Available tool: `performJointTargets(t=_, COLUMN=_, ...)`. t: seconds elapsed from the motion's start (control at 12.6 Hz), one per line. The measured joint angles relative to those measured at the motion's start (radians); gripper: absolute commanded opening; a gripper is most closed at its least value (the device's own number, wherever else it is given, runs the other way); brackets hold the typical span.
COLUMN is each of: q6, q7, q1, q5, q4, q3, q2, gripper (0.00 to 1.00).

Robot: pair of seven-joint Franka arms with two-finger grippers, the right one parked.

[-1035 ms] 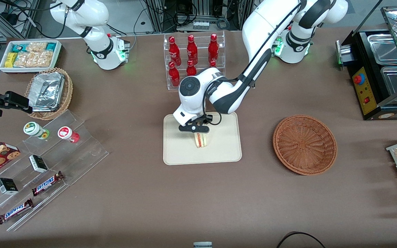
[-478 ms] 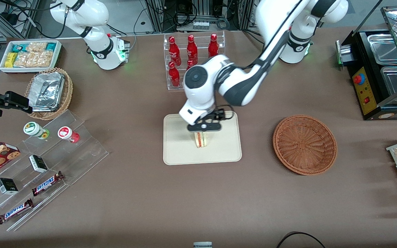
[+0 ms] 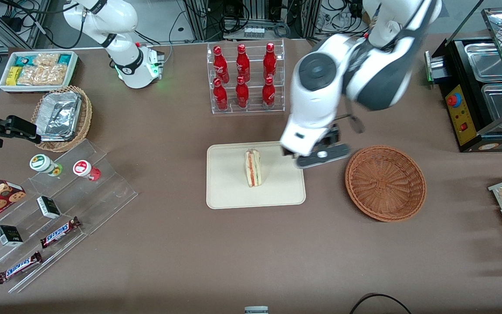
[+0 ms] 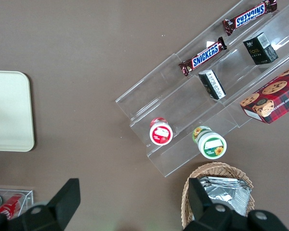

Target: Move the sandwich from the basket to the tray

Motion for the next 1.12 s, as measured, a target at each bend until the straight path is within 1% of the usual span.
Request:
performJointTargets(t=0.32, q6=-0.043, q7=0.053, q1=0.078, q5=-0.005, q4=-0.029, q3=0.0, q2=-0.069, gripper=0.99)
performJointTargets(t=0.56, q6=-0.102, q7=0.206, q1=0.183, q5=-0.05, q4=-0.031, q3=0.002, q2=-0.115, gripper=1.0)
performJointTargets(t=0.88, q6=-0.165, q7=0.398, q1=0.312, q5=-0.086, q4=-0.033, q3=0.004, q2=-0.168, gripper=1.0)
performJointTargets(t=1.12, q6=-0.202, q7=0.511, q1=0.382, q5=-0.103, q4=-0.034, q3=0.004, q2=-0.194, gripper=1.0)
